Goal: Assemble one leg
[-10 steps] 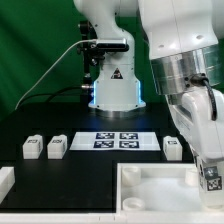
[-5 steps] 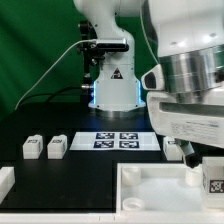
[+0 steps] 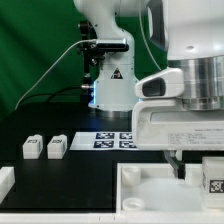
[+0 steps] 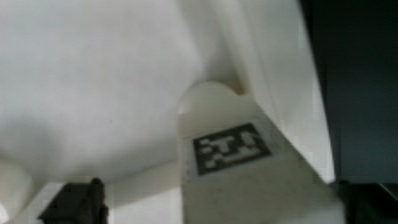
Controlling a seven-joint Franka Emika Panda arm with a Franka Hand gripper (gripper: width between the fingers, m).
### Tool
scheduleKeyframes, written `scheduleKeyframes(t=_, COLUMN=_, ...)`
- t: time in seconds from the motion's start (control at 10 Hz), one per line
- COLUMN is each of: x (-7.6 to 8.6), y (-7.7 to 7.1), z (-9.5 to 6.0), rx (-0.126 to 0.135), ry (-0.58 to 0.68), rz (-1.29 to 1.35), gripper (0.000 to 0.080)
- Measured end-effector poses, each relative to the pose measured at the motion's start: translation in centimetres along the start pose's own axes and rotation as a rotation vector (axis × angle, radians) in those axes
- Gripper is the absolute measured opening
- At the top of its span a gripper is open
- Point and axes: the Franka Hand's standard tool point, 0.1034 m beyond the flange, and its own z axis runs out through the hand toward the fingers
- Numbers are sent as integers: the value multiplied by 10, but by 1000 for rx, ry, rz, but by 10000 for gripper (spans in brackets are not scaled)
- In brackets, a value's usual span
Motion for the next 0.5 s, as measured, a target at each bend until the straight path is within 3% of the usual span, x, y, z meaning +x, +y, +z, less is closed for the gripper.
scheduleKeyframes(t=0.1, x=0, y=0, z=0, rx=6, ry=-1, rz=32, gripper=617)
scheduleKeyframes(t=0.3, x=-1, y=0, z=1, rx=11, ry=-4, rz=88, gripper=347)
scheduleKeyframes(t=0.4, x=-1, y=-1, z=1, rx=16, ry=-6, rz=186, gripper=347)
scheduleKeyframes(t=0.5, x=-2, y=-2, z=1, rx=20, ry=-9, rz=287, gripper=290)
